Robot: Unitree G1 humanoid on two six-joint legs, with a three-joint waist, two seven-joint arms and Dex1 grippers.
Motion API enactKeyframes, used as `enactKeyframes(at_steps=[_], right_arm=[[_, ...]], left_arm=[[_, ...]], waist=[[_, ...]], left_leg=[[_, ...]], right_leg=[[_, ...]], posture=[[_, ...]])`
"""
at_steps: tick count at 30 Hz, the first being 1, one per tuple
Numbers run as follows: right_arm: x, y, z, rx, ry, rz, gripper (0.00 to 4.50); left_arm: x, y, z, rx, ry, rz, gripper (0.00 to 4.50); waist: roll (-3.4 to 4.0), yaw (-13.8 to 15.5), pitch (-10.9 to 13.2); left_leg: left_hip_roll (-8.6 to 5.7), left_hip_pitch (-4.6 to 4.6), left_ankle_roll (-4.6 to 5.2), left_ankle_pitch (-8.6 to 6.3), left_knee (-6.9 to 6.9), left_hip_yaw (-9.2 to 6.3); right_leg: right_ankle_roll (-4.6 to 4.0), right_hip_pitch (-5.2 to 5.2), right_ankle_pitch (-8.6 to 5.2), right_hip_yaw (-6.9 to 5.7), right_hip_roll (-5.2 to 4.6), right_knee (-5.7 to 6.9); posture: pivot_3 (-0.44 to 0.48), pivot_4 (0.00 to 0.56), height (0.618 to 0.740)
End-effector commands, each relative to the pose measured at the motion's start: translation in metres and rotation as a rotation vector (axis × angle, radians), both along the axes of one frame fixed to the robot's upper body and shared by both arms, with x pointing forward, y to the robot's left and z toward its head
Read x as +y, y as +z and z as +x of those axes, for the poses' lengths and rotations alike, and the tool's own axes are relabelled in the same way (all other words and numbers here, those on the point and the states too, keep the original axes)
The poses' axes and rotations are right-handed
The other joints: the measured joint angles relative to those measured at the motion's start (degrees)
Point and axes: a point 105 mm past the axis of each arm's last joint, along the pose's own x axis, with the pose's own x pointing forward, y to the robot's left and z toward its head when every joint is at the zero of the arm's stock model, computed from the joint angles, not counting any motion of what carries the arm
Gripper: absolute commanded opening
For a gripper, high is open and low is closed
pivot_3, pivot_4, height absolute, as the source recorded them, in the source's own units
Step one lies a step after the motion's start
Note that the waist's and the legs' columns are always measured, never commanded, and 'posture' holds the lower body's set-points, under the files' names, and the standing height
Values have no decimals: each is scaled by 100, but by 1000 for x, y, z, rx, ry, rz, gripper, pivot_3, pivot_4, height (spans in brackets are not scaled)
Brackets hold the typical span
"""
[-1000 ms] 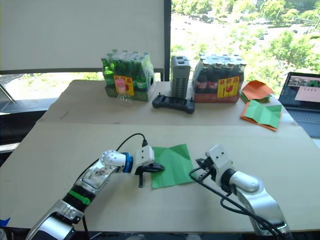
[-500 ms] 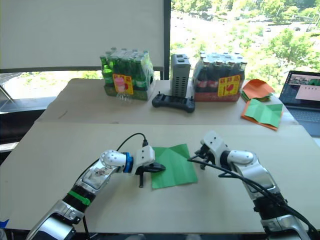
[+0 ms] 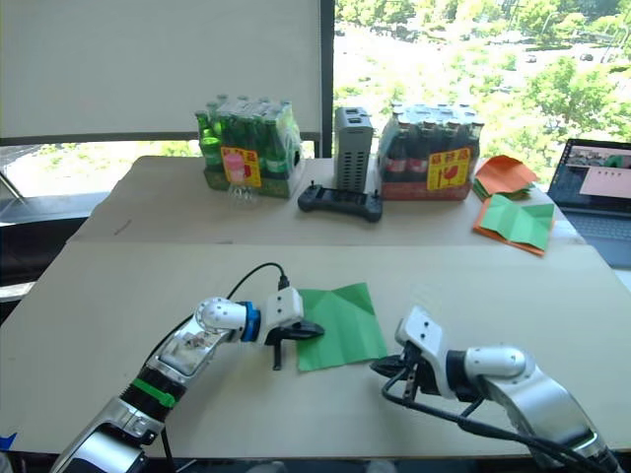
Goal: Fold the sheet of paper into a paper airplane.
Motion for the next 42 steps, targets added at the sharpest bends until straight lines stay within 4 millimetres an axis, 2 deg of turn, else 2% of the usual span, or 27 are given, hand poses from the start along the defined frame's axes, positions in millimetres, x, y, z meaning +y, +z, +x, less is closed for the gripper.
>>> enactKeyframes(at_steps=[1,11,16,22,28,32,35,39,42], right_arm=[[3,-1,3,-70,-109,-22,19],[13,-17,-18,-76,-254,-7,19],[8,-20,-2,-162,-401,14,19],[9,-20,0,-195,-487,93,19],[20,-7,6,-224,-524,262,19],[23,2,19,-219,-576,408,19],[35,11,22,-212,-520,487,19],[55,19,15,-170,-379,547,19],[74,3,11,-103,-251,451,19]], left_arm=[[15,-30,-7,86,25,106,0],[18,-29,-7,88,17,115,0],[17,-29,-7,92,6,120,0],[18,-29,-7,93,3,123,0],[18,-29,-6,92,3,124,0],[18,-28,-6,92,3,124,0],[18,-29,-6,92,5,126,0],[19,-28,-5,90,9,125,0],[19,-27,-4,86,18,117,0]], waist=[[0,5,0],[0,-5,-1],[-10,-16,-8],[-9,-9,-9],[-8,-12,-9],[-8,-17,-9],[-6,-23,-8],[-6,-39,-8],[-6,-54,-8]], left_leg=[[0,0,0,0,0,0],[-1,4,-1,0,0,0],[1,21,-1,1,-5,0],[0,45,3,-2,-7,0],[-1,47,3,-1,-7,0],[-1,47,2,-1,-7,0],[-1,47,2,-1,-7,0],[-1,46,2,-1,-9,0],[-2,46,3,-2,-9,0]], right_leg=[[0,0,0,1,0,1],[0,2,0,0,4,2],[0,11,0,3,9,4],[1,35,-1,3,9,4],[1,35,-1,3,12,6],[1,33,-1,4,12,7],[0,30,-1,5,12,9],[0,27,-1,5,14,12],[0,27,-1,5,13,12]], posture=[[0,150,678],[0,150,678],[0,150,678],[0,150,678],[0,150,678],[0,150,678],[0,150,678],[0,150,678],[0,150,678]])
